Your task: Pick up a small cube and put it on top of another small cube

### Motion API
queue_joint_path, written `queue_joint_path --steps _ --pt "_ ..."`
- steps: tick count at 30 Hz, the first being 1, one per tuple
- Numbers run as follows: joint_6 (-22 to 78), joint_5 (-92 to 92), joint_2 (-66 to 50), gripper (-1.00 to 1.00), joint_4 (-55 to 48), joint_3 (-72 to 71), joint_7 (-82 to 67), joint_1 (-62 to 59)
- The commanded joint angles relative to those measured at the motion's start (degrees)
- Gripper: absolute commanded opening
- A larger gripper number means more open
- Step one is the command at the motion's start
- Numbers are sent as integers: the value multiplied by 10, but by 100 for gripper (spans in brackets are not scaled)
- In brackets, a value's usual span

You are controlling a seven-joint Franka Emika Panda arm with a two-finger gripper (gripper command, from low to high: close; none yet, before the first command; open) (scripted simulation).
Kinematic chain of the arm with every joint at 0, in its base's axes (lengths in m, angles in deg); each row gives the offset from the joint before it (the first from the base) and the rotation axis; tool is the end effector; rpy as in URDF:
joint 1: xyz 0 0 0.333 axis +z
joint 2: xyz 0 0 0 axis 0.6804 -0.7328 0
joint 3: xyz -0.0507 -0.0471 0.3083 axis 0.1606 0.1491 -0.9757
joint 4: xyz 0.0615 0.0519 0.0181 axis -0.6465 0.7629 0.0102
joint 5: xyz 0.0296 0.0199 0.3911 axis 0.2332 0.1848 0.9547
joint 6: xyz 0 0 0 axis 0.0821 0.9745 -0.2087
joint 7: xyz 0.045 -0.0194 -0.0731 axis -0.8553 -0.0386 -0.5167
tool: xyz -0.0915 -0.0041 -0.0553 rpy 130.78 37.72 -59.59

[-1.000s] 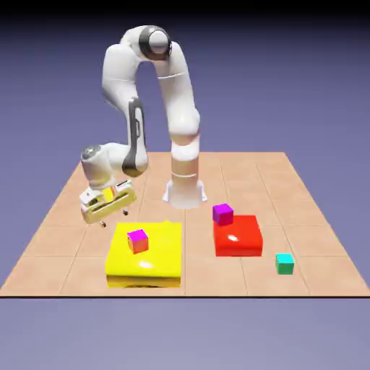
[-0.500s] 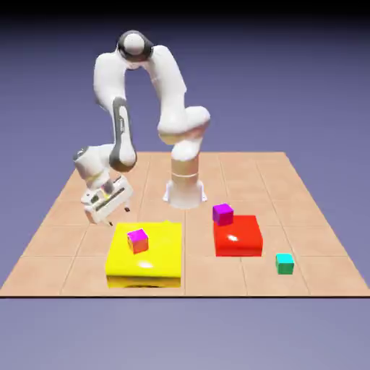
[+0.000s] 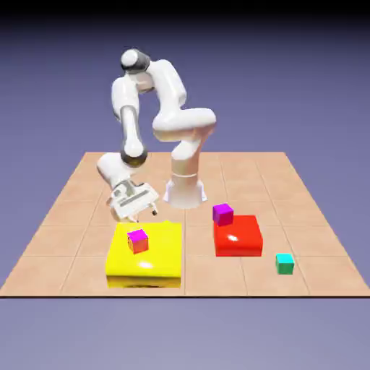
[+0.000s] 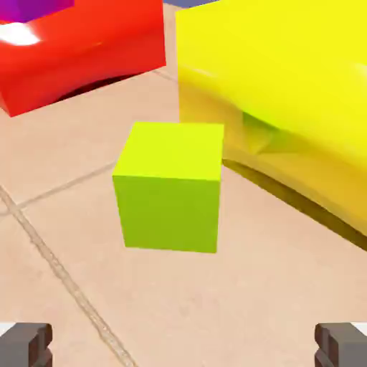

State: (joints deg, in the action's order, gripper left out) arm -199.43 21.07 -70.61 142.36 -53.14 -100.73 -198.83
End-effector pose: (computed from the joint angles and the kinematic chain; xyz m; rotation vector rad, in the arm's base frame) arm 0.1521 -0.1631 0.1034 -2.2065 -0.0107 -0.9138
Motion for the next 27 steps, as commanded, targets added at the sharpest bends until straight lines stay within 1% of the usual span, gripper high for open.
queue_joint_path --steps 1,2,4,13,14,15,16,25,27 --pt "-5 7 -15 0 11 7 -8 -13" --pt "-2 9 -16 0 11 7 -14 -34" --pt "-2 9 -16 0 11 7 -14 -34" --pt "-158 -6 -96 0 -22 123 -21 153" --pt "-158 -6 -96 0 -22 123 -21 153" --pt "-158 -6 -96 -100 -22 123 -21 153" --pt "-158 -6 -96 -100 -22 123 -21 153" --pt "-2 9 -16 -100 11 7 -14 -34" --pt "42 7 -4 -100 -23 -15 31 -8"
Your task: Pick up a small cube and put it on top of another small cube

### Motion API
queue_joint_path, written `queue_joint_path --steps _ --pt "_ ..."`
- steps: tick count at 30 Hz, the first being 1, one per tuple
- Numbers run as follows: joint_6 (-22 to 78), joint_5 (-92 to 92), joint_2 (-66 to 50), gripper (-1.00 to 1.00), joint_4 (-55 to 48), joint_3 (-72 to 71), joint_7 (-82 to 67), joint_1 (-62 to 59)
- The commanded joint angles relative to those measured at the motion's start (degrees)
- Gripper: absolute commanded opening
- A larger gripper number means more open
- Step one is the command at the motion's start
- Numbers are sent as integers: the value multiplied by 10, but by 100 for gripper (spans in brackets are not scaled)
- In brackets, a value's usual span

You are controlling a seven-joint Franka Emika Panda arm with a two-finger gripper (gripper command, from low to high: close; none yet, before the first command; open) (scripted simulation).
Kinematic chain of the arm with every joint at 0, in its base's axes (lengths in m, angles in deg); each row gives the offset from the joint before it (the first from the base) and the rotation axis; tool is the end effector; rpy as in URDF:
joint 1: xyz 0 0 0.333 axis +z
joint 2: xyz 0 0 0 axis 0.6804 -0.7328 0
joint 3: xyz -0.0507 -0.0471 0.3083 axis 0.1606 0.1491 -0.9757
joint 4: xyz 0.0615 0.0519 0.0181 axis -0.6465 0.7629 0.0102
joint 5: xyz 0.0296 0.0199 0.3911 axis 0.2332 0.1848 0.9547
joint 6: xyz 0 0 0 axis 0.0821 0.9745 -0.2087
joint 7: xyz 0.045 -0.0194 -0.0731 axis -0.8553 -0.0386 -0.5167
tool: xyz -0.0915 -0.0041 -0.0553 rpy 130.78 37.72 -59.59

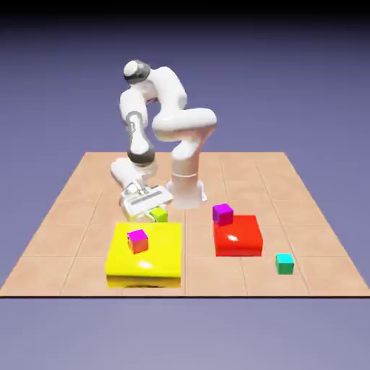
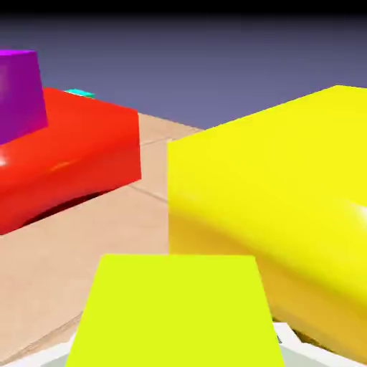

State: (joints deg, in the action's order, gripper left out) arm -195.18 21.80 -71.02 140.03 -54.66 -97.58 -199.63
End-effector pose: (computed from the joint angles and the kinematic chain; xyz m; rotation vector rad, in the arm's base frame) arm 0.1497 -0.1766 0.1017 -2.1827 0.0308 -0.8632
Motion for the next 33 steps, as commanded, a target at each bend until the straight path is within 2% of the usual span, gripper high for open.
queue_joint_path --steps 1,11,17,33 --pt "24 -6 14 -100 -19 -18 21 20" --pt "248 -86 173 -100 -190 -209 185 225" --pt "341 -101 261 -100 -268 -291 197 350" --pt "488 295 215 -100 -490 -129 -70 605"
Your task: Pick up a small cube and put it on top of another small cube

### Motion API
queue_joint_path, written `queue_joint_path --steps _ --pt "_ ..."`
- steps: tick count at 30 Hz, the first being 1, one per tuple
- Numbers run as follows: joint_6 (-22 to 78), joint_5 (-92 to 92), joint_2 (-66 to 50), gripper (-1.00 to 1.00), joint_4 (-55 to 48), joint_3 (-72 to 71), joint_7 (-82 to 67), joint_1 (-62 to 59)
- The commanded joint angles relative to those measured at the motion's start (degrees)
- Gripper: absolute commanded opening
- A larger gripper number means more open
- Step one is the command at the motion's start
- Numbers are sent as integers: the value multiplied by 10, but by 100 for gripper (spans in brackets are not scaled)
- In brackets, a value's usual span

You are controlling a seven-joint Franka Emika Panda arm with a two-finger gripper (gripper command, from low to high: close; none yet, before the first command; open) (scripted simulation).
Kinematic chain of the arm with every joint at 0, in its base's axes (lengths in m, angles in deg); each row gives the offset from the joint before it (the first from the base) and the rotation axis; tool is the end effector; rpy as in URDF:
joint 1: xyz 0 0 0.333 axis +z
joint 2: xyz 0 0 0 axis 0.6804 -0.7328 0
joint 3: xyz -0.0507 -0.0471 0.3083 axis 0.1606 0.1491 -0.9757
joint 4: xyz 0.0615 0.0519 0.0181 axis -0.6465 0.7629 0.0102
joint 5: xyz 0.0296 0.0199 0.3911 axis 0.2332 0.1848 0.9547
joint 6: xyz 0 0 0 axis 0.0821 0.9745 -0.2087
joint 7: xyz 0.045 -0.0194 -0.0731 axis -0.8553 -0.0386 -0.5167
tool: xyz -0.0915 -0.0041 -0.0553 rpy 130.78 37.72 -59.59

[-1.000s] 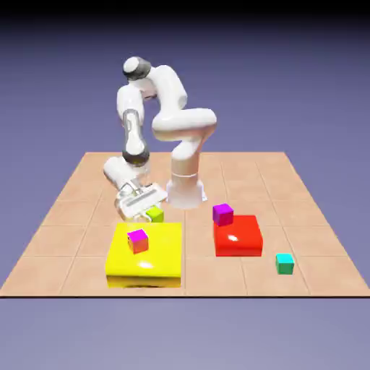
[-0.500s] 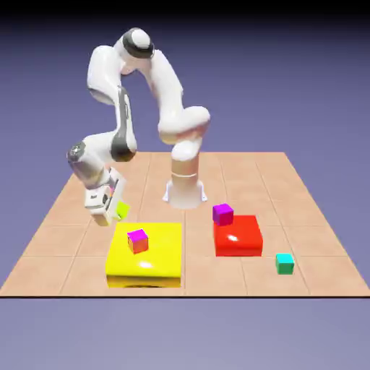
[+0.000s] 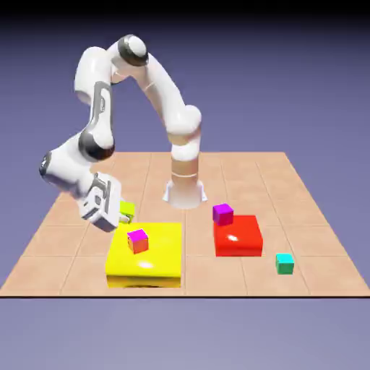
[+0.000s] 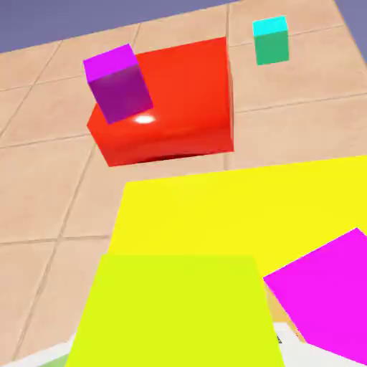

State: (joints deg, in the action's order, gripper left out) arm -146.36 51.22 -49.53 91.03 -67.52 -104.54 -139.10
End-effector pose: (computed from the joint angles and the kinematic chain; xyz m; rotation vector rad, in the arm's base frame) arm 0.4313 -0.2479 0.2564 -2.0567 -0.8912 -0.1718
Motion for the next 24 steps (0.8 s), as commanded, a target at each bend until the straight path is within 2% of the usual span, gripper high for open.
queue_joint_path --steps 1,5,8,24 --pt "9 26 -3 -100 -14 10 -17 16" --pt "32 125 -27 -100 -58 62 -84 60" --pt "29 133 -35 -100 -62 77 -112 45" --pt "148 321 297 -100 -58 -188 -254 -253"
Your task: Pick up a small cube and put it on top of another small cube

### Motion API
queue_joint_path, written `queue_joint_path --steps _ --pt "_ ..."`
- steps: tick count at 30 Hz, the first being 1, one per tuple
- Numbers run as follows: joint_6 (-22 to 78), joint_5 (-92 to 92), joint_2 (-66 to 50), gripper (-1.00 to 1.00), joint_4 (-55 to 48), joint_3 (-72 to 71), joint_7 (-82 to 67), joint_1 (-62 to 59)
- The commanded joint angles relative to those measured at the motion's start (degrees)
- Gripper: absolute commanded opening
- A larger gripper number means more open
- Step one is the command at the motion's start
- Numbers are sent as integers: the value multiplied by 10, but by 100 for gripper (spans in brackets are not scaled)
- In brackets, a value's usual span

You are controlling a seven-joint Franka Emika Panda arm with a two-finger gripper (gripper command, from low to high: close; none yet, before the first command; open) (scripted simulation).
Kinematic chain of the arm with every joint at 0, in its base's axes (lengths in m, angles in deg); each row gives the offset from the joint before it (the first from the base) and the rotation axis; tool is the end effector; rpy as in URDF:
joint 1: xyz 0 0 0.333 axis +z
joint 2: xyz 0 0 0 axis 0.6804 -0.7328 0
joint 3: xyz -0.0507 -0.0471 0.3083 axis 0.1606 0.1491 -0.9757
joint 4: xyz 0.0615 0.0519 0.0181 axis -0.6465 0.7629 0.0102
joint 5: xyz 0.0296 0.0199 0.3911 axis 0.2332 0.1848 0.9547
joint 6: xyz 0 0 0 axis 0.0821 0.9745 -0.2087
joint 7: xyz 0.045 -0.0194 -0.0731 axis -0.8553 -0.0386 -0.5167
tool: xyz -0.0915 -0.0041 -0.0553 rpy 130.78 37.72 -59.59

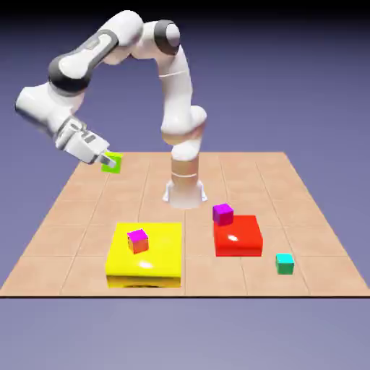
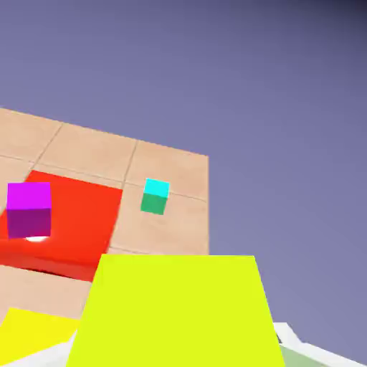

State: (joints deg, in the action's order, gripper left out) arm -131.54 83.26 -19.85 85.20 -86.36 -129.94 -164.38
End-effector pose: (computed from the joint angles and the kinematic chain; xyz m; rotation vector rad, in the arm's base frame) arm 0.4286 -0.2646 0.4452 -2.0357 -1.0851 -0.6459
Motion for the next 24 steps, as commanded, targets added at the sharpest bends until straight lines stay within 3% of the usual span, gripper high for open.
queue_joint_path --steps 1,24 --pt "7 13 21 -100 0 -17 -9 -18" --pt "176 282 494 -100 5 -395 -211 -443"
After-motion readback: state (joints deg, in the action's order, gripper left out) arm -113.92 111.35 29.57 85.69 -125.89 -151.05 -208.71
